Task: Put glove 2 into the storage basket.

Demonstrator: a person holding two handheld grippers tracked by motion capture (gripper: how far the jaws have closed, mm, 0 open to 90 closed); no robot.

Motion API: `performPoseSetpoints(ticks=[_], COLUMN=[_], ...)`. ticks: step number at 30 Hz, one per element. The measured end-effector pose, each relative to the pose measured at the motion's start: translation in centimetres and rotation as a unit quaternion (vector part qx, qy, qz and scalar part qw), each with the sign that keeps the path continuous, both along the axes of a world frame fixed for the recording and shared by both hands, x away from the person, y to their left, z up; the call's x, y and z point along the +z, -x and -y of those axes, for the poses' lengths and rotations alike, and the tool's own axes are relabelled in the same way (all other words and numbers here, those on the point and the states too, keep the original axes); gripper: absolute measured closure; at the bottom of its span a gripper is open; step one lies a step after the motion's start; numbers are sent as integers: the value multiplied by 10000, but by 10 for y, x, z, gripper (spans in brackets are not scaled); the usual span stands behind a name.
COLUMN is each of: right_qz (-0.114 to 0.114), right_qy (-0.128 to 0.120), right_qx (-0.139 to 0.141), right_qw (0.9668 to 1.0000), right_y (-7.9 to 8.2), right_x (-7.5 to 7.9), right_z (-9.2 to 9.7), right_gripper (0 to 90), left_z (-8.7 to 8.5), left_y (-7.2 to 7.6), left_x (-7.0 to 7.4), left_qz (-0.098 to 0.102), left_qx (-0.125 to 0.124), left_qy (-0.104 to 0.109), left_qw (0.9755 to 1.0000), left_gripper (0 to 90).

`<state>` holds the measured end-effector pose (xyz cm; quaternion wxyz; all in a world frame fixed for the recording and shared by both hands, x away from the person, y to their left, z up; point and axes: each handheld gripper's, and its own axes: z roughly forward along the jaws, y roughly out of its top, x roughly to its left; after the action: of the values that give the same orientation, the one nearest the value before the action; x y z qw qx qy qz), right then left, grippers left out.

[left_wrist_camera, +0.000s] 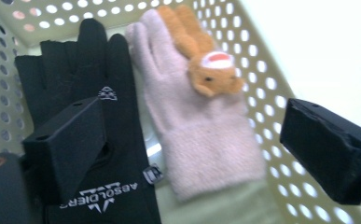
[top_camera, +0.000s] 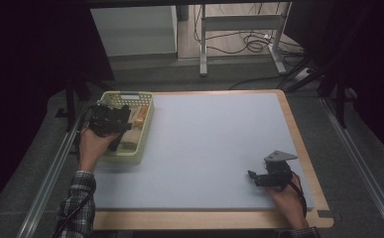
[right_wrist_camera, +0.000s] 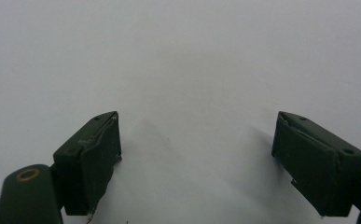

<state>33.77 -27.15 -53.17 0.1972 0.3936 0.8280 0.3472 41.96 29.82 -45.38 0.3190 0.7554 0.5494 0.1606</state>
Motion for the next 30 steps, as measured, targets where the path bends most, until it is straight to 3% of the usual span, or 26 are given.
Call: performPoseSetpoints(ticks=[9, 15, 30], right_qz=[-4, -2, -9], right_qy=[13, 15, 10], right_qx=[1, 4, 0], right_qw=[10000, 10000, 10000], right_y=[0, 0, 0], right_x=[0, 0, 0], right_z=[0, 0, 0], right_gripper=[151, 151, 151], left_z=[13, 24, 63], left_y=[22, 34, 61], left_x=[9, 12, 16], left_qz=[157, 274, 646], left_qx=[-389, -603, -1132], left_qy=[104, 63, 82], left_qw=[9991, 9978, 9914], left_gripper=[31, 16, 3])
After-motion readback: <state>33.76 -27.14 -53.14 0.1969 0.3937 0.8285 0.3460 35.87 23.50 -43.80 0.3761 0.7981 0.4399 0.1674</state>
